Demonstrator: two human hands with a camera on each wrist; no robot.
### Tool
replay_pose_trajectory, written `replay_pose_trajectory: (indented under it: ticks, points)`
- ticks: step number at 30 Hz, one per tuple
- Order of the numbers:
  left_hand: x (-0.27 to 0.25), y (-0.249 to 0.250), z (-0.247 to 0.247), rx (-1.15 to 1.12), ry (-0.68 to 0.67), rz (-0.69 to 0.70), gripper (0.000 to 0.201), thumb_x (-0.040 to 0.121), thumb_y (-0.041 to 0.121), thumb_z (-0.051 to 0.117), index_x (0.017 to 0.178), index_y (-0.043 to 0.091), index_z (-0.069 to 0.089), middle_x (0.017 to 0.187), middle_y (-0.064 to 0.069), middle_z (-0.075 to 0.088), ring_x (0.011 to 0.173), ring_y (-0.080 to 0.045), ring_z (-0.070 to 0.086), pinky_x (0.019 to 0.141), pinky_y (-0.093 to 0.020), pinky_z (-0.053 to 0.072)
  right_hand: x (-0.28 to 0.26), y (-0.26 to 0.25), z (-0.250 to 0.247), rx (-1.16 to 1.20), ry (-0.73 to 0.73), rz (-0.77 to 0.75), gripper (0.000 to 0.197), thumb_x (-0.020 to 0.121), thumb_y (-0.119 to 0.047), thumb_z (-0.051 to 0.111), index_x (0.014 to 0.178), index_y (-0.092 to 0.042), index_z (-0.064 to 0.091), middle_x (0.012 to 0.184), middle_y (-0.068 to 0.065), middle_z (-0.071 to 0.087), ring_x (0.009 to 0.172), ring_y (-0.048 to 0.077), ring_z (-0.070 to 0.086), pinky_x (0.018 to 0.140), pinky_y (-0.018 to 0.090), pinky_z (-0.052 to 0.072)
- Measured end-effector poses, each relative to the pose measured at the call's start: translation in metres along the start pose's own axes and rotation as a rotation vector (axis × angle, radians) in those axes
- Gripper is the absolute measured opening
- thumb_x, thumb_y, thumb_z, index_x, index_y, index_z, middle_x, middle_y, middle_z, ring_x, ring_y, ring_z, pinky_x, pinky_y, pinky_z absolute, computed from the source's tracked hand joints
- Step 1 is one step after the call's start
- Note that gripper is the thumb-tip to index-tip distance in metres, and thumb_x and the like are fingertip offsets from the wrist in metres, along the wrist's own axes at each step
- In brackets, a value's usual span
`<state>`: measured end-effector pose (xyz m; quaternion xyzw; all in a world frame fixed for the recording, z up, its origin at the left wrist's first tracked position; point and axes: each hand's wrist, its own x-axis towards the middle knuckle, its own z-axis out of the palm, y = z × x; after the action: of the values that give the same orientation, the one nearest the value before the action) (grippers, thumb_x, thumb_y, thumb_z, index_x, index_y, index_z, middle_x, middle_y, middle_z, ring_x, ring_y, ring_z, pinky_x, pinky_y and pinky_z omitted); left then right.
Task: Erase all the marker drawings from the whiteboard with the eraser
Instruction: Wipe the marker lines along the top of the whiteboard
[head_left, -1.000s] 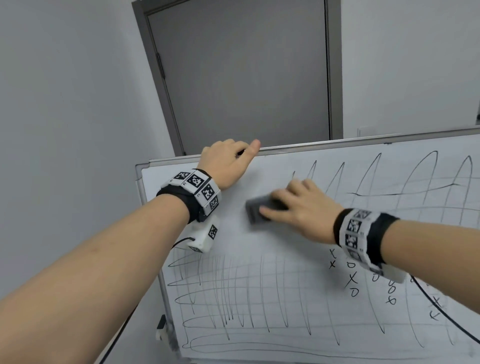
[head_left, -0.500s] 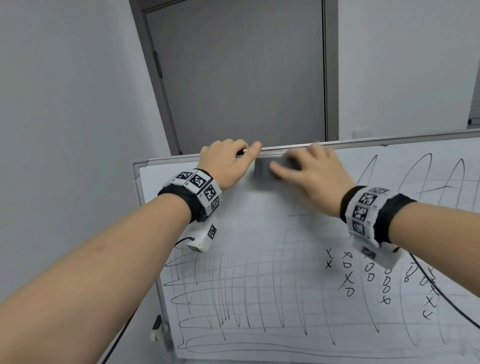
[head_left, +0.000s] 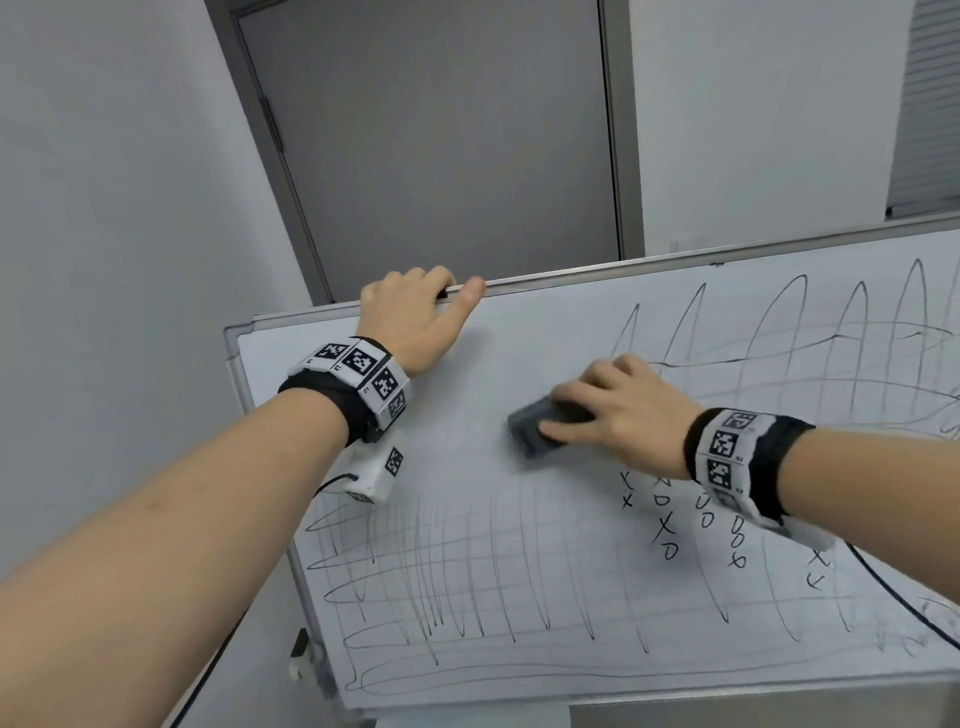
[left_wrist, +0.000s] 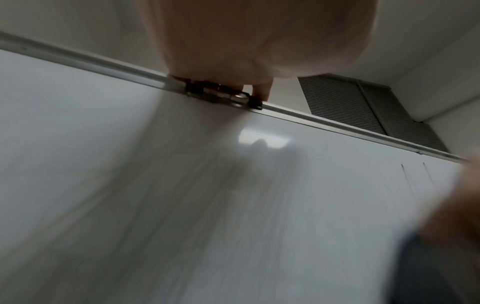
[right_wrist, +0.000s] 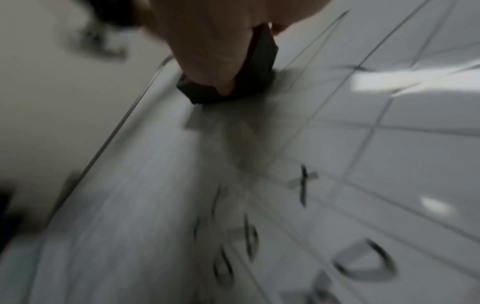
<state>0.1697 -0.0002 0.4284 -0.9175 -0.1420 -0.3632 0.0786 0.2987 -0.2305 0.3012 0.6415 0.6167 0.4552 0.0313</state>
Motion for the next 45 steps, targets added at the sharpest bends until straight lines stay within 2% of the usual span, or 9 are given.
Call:
replay_pose_trajectory:
  ticks: [3,8,16,19,24,31,38,41,45]
  points:
    - [0.002,0.0,0.0,-0.016,-0.009,-0.006,0.065,0.085,0.072,0.011,0.088,0.026,0.056,0.083,0.002,0.057,0.086,-0.028,0.051,0.087,-0.043,0.041,-0.004,0.013,-0.008,-0.081,-0.186,-0.185,0.068,0.071,-0.004,0.049,0.131,-0.036,0.052,0.123,0.004,0.056,0.095,0.029,0.049,0.076,0.041,0.037]
    - [0.002,0.007,0.005,0.002,0.045,-0.015,0.059,0.085,0.071,0.017,0.083,0.025,0.054,0.079,0.003,0.057,0.082,-0.027,0.05,0.083,-0.041,0.041,0.02,0.052,-0.031,0.031,0.168,0.409,0.055,0.081,-0.014,0.042,0.131,-0.031,0.057,0.126,0.01,0.055,0.095,0.033,0.046,0.076,0.044,0.038]
    - [0.001,0.003,0.007,0.017,0.083,-0.02,0.057,0.088,0.068,0.017,0.085,0.025,0.054,0.079,0.003,0.053,0.087,-0.03,0.054,0.096,-0.045,0.037,-0.073,-0.02,0.027,0.003,-0.202,-0.091,0.082,0.055,-0.001,0.066,0.128,-0.037,0.052,0.124,0.004,0.056,0.093,0.028,0.048,0.074,0.04,0.036]
    - [-0.004,0.013,0.012,0.037,0.078,-0.054,0.061,0.09,0.068,0.016,0.093,0.023,0.058,0.09,0.002,0.055,0.104,-0.028,0.053,0.116,-0.056,0.013,-0.049,0.011,0.001,0.026,-0.079,0.115,0.076,0.064,0.0,0.061,0.132,-0.034,0.054,0.129,0.008,0.054,0.1,0.031,0.047,0.077,0.043,0.038]
    - [-0.011,0.041,0.015,0.108,0.07,-0.004,0.067,0.093,0.067,0.014,0.103,0.02,0.061,0.097,0.0,0.061,0.108,-0.026,0.054,0.116,-0.06,-0.004,-0.027,0.049,-0.025,0.044,0.097,0.372,0.07,0.075,0.0,0.054,0.137,-0.031,0.052,0.133,0.011,0.052,0.102,0.033,0.043,0.078,0.042,0.03]
    - [-0.002,0.073,0.022,0.098,0.085,-0.066,0.062,0.089,0.071,0.017,0.089,0.018,0.048,0.084,-0.001,0.051,0.096,-0.034,0.056,0.116,-0.056,0.013,-0.155,-0.044,0.056,-0.004,-0.363,-0.375,0.07,0.062,-0.018,0.076,0.124,-0.037,0.05,0.116,-0.003,0.055,0.093,0.024,0.048,0.078,0.039,0.037]
    - [0.01,0.092,0.024,0.204,0.012,-0.163,0.074,0.088,0.072,0.008,0.102,0.02,0.059,0.101,-0.011,0.063,0.108,-0.037,0.055,0.116,-0.061,0.004,-0.083,0.027,0.031,0.044,0.015,-0.002,0.06,0.079,-0.005,0.043,0.133,-0.029,0.055,0.122,0.012,0.057,0.092,0.031,0.05,0.075,0.042,0.037]
    - [0.026,0.109,0.029,0.127,0.009,-0.114,0.069,0.089,0.069,0.006,0.081,0.019,0.054,0.089,-0.011,0.064,0.097,-0.036,0.059,0.114,-0.056,0.019,-0.051,0.066,0.006,0.056,0.137,0.208,0.069,0.072,0.0,0.056,0.136,-0.027,0.056,0.125,0.014,0.056,0.093,0.032,0.046,0.075,0.042,0.032]
    - [0.034,0.138,0.042,0.083,0.059,-0.024,0.059,0.088,0.066,0.012,0.073,0.02,0.044,0.08,-0.01,0.063,0.08,-0.036,0.058,0.08,-0.039,0.04,-0.08,0.051,0.029,0.071,0.13,0.047,0.059,0.078,-0.005,0.056,0.133,-0.027,0.055,0.118,0.01,0.058,0.087,0.029,0.044,0.071,0.041,0.035]
